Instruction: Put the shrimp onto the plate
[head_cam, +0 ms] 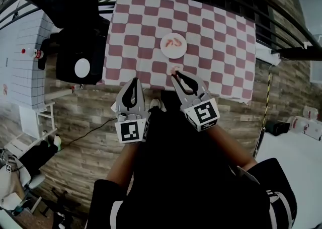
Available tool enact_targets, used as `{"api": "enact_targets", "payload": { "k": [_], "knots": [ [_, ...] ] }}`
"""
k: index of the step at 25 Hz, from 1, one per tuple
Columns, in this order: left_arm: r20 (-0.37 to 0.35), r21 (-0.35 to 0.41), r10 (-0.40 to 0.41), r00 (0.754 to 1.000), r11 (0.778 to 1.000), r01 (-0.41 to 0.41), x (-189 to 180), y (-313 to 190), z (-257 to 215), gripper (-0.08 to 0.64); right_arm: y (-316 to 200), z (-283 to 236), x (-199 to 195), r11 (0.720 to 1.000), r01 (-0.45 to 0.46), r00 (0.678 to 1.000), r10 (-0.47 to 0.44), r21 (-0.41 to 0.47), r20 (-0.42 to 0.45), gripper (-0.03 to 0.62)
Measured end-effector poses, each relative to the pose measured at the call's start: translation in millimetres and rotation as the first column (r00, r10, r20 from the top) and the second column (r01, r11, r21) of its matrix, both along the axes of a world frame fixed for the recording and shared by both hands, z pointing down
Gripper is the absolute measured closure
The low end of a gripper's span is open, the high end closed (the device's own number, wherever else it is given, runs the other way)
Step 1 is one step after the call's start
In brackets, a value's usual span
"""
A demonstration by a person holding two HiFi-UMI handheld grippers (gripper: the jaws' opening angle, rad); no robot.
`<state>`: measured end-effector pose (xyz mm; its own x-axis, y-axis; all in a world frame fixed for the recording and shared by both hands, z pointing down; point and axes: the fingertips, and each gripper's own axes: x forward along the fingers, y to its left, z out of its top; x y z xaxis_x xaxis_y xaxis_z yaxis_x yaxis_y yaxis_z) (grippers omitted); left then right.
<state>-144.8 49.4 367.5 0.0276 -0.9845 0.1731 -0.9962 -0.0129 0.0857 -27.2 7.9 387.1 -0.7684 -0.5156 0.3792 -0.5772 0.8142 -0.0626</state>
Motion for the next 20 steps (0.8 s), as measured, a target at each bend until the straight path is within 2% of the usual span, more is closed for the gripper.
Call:
{"api": "enact_targets", "payload": {
  "k": [3, 7, 10, 16, 20],
  "knots": [
    [-0.005, -0.002, -0.007, 1.0, 1.0, 0.007, -1, -22, 4, 0.551, -21, 13, 0, 0.999, 0.039, 0.999, -0.039, -0.015, -0.034, 0.538],
    [-0.016, -0.014, -0.012, 1.0, 1.0, 0.012, 3, -52, 10, 0.551, -50, 36, 7, 0.996, 0.036, 0.995, -0.043, -0.082, -0.087, 0.538],
    [-0.019, -0.02, -0.002, 1.0, 1.0, 0.001, 10, -73, 14, 0.551, -67, 50, 9, 0.994, 0.053, 0.991, -0.065, -0.099, -0.121, 0.538],
    [0.006, -0.062, 0.019, 1.0, 0.998, -0.019, 19, -99, 21, 0.551, -78, 87, 2, 0.98, 0.147, 0.971, -0.168, -0.135, -0.167, 0.538],
    [0.006, -0.074, 0.004, 1.0, 0.997, -0.004, 19, -110, 28, 0.551, -86, 112, 2, 0.97, 0.182, 0.959, -0.212, -0.162, -0.19, 0.538]
  ]
}}
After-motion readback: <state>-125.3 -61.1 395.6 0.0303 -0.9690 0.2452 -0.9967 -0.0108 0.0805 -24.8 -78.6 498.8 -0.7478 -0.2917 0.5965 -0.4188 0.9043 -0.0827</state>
